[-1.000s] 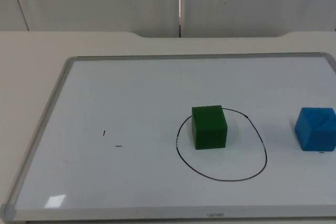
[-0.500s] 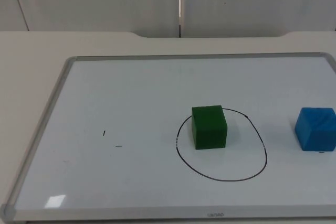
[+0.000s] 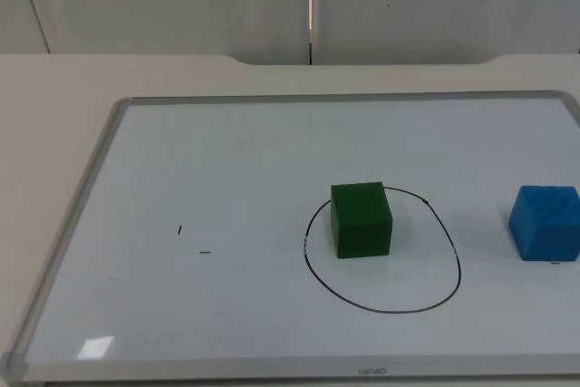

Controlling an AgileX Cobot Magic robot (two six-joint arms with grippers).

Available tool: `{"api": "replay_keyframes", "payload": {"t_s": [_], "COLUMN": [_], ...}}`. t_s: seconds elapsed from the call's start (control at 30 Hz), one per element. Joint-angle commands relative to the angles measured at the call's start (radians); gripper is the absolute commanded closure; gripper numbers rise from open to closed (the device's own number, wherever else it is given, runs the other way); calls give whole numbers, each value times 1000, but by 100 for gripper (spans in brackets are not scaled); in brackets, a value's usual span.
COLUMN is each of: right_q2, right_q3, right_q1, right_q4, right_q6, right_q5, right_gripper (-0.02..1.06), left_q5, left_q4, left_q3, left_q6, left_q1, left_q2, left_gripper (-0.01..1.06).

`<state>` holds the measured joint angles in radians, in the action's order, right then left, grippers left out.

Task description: Push the two cubes into the marked area.

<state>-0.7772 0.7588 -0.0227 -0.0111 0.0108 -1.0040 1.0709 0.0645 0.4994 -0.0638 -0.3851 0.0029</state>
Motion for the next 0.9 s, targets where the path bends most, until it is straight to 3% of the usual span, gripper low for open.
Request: {"api": "replay_keyframes", "payload": {"t_s": [0.0,0.13,0.43,0.73,0.87], "right_q2": [-78,-279,-528,-691,-778], "right_q3": [20,50,51,53,91], "right_q1": [-3,-3,-3,-3,-2], "right_q4": [-7,-4,-4,0,30], "right_q6": [0,0,0,0,0], "right_q5": [36,118,259,368,373], "right_gripper": [101,101,101,101,101], "left_q5": [4,4,4,4,4], "left_q4": [-5,-5,-5,-5,-5], "left_q3": [-5,-5,-5,-5,-5], "left_q6": [8,8,8,8,8], "left_q1": [3,3,3,3,3], "left_q2": [-3,-3,-3,-3,-3], "left_gripper": [105,105,105,105,105]}}
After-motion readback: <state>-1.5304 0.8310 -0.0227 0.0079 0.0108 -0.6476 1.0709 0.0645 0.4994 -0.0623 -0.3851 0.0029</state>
